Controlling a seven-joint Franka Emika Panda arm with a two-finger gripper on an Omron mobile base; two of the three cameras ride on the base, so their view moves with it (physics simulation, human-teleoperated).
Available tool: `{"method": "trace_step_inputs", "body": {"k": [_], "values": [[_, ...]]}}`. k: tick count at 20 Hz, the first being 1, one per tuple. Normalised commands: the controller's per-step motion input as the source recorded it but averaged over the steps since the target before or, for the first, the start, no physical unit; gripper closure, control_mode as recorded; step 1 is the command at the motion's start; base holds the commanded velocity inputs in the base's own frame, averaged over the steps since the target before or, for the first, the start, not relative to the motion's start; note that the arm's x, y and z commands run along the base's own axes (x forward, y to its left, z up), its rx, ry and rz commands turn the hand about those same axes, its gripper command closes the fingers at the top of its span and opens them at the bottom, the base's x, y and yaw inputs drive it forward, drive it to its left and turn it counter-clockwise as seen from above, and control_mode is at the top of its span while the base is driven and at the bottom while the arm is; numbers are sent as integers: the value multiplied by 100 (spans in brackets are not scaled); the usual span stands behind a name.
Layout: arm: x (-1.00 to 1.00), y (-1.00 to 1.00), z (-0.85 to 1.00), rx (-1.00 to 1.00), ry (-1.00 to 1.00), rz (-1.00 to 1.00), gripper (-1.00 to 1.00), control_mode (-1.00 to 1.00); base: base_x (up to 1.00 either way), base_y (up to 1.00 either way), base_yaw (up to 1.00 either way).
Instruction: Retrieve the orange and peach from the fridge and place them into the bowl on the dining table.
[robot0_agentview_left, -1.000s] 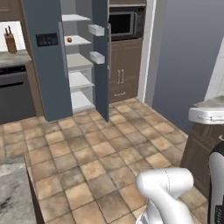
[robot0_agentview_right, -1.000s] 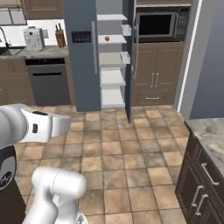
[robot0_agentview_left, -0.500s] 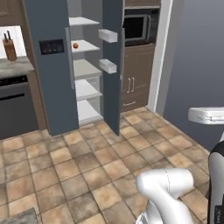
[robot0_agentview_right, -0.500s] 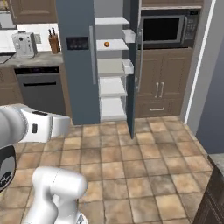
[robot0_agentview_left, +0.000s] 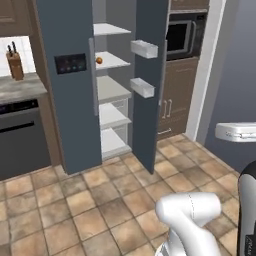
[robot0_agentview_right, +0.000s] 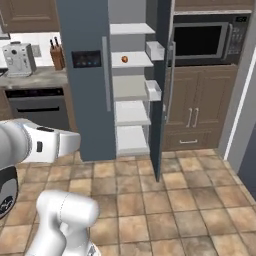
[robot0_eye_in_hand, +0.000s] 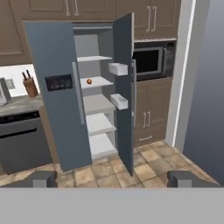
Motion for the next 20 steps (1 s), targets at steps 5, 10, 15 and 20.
{"method": "trace_step_inputs", "body": {"k": [5,10,15,20], "values": [[0,0,0,0,0,0,-100,100,100,0,4],[0,0,0,0,0,0,-100,100,99,0,3],[0,0,0,0,0,0,-100,100,80,0,0],[0,0,0,0,0,0,-100,100,62,-1,0]]}}
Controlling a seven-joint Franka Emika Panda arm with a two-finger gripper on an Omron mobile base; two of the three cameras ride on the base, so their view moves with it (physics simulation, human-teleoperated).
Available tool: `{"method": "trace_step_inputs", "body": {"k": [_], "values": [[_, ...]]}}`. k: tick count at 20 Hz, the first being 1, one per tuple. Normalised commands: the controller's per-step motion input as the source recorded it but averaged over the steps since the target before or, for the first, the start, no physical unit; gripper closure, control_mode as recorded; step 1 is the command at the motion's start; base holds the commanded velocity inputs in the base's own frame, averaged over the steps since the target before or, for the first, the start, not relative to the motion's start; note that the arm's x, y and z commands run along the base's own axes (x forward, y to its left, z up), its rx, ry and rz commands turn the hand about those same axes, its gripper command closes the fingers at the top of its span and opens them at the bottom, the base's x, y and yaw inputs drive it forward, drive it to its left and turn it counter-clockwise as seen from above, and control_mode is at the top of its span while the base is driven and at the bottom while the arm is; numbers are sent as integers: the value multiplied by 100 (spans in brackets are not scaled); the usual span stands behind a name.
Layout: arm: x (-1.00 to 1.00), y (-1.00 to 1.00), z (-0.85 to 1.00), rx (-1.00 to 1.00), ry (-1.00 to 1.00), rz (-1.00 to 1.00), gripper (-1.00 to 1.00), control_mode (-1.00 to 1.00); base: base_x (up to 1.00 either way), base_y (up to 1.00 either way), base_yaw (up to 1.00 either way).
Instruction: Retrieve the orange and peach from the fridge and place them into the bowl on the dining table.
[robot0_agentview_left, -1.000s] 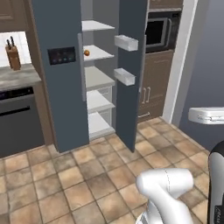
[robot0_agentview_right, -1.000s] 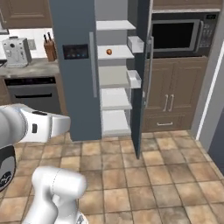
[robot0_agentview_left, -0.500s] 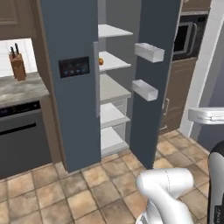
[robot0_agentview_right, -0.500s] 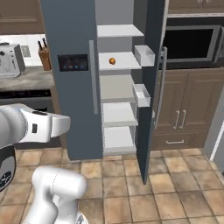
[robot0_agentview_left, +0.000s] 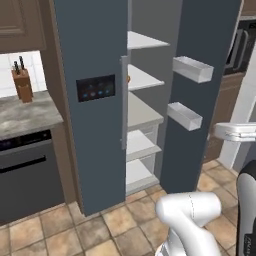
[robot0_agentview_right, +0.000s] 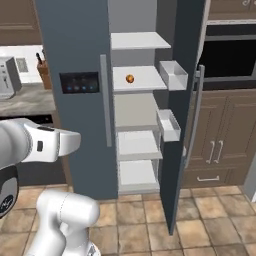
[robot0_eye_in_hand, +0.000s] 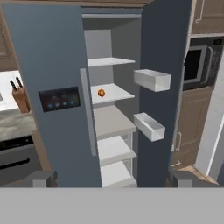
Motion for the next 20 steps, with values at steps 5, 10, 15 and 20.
{"method": "trace_step_inputs", "body": {"k": [5,10,15,20], "values": [[0,0,0,0,0,0,-100,100,36,-20,0],[0,0,0,0,0,0,-100,100,25,-33,0],[0,0,0,0,0,0,-100,100,25,-29,0],[0,0,0,0,0,0,-100,100,57,-1,0]]}}
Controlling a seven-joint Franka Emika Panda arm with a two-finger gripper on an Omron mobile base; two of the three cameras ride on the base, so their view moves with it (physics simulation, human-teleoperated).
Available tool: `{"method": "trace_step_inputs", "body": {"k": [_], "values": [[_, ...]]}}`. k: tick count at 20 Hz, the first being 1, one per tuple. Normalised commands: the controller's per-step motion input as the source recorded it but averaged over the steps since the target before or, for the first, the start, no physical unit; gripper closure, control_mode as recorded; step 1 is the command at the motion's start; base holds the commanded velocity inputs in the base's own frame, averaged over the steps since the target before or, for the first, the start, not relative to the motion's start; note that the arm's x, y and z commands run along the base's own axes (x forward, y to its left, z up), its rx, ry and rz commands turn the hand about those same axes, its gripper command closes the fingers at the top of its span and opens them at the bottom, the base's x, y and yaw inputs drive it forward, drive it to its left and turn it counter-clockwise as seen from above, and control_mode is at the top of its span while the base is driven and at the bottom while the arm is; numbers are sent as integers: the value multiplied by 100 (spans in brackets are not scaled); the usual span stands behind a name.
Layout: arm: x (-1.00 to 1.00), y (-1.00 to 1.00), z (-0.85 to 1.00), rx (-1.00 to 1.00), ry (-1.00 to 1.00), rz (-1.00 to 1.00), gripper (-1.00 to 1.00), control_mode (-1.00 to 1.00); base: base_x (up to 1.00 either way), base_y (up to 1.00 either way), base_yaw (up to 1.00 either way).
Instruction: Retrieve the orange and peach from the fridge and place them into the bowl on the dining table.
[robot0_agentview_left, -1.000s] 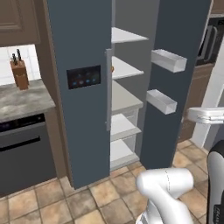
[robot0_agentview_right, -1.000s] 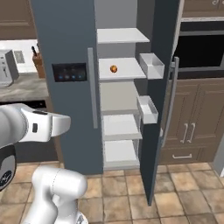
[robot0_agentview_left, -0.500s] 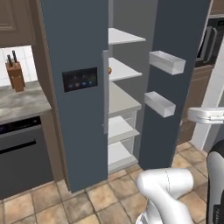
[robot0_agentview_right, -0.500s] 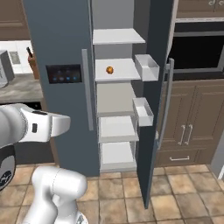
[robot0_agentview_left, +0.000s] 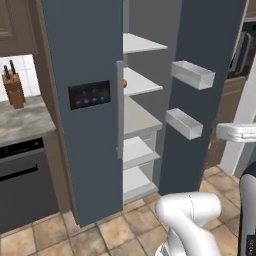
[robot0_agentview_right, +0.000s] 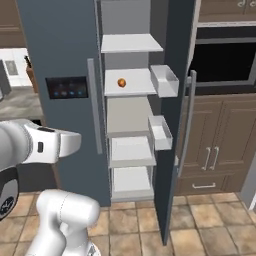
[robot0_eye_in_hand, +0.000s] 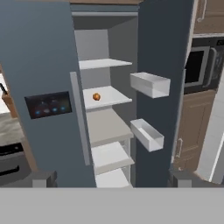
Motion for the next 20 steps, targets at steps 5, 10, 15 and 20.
{"method": "trace_step_inputs", "body": {"k": [5,10,15,20], "values": [[0,0,0,0,0,0,-100,100,73,0,0],[0,0,0,0,0,0,-100,100,58,-6,0],[0,0,0,0,0,0,-100,100,45,-19,0],[0,0,0,0,0,0,-100,100,39,-22,0]]}}
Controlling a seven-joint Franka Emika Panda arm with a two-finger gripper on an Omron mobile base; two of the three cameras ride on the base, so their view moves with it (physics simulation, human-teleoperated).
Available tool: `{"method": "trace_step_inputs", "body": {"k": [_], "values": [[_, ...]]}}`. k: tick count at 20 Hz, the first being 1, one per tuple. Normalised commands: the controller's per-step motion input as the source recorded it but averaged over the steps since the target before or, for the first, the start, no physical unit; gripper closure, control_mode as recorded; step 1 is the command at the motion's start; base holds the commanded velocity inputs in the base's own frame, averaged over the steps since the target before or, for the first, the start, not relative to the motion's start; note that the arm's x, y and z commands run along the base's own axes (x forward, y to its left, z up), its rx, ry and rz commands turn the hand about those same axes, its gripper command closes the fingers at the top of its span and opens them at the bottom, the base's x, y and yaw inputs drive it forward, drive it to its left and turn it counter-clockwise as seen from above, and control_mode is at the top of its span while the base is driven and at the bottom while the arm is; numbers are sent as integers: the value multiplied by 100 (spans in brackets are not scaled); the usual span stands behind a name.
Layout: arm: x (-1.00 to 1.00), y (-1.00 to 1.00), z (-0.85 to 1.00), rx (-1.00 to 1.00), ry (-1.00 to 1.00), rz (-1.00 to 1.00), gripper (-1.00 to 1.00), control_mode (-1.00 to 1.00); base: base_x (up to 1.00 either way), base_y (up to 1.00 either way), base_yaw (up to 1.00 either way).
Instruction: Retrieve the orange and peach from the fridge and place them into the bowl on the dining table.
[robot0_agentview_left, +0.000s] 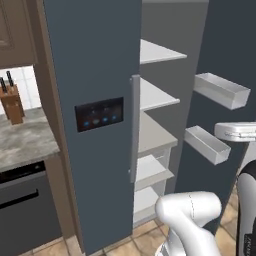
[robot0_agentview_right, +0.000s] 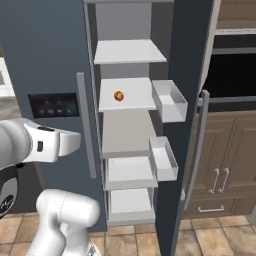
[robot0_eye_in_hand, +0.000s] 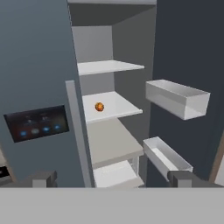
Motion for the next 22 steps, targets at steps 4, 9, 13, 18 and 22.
{"method": "trace_step_inputs", "body": {"k": [4,9,13,18,22], "values": [[0,0,0,0,0,0,-100,100,43,-15,0],[0,0,0,0,0,0,-100,100,48,-9,0],[0,0,0,0,0,0,-100,100,46,-14,1],[0,0,0,0,0,0,-100,100,42,-27,3],[0,0,0,0,0,0,-100,100,39,-32,3]]}}
